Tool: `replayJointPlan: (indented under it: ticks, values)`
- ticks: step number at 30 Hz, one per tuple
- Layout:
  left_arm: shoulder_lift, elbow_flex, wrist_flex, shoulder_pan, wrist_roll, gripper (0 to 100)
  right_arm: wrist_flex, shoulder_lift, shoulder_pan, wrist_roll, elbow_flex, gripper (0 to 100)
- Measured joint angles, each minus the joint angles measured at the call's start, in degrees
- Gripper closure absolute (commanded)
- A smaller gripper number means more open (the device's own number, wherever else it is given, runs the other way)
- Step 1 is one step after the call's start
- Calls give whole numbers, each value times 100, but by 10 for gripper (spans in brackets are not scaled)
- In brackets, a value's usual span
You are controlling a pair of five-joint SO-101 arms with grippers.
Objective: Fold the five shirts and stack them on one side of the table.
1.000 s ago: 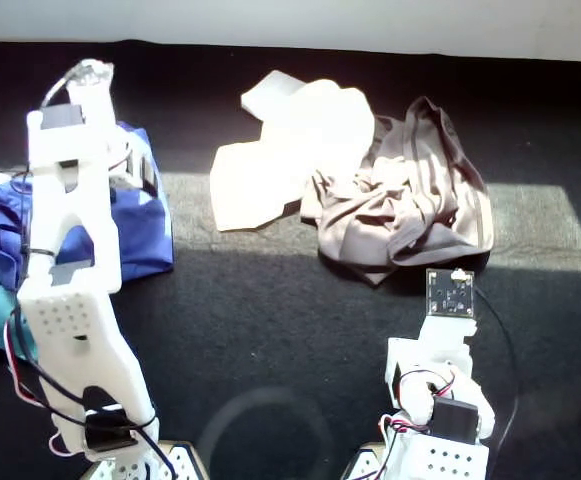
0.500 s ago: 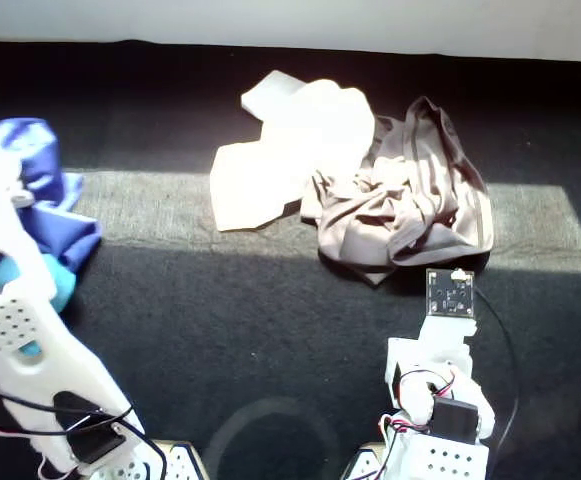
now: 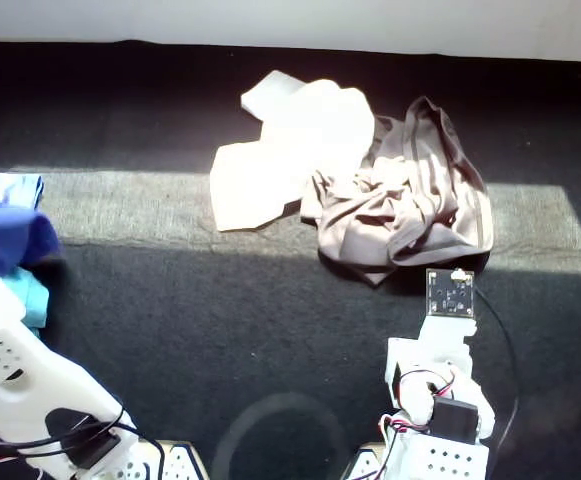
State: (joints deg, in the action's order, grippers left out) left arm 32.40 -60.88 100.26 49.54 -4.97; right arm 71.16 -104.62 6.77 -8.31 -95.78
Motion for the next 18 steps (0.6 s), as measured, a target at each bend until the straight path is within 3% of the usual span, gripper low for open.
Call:
replayJointPlan:
  ticks: [9, 13, 18]
  values:
    - [-800, -26, 114, -598, 0, 709, 0, 0, 0, 0, 0, 991]
    - [-862, -9, 114, -1503, 0, 706, 0, 0, 0, 0, 0, 991]
    - [-703, 818, 114, -3156, 0, 705, 0, 0, 0, 0, 0, 991]
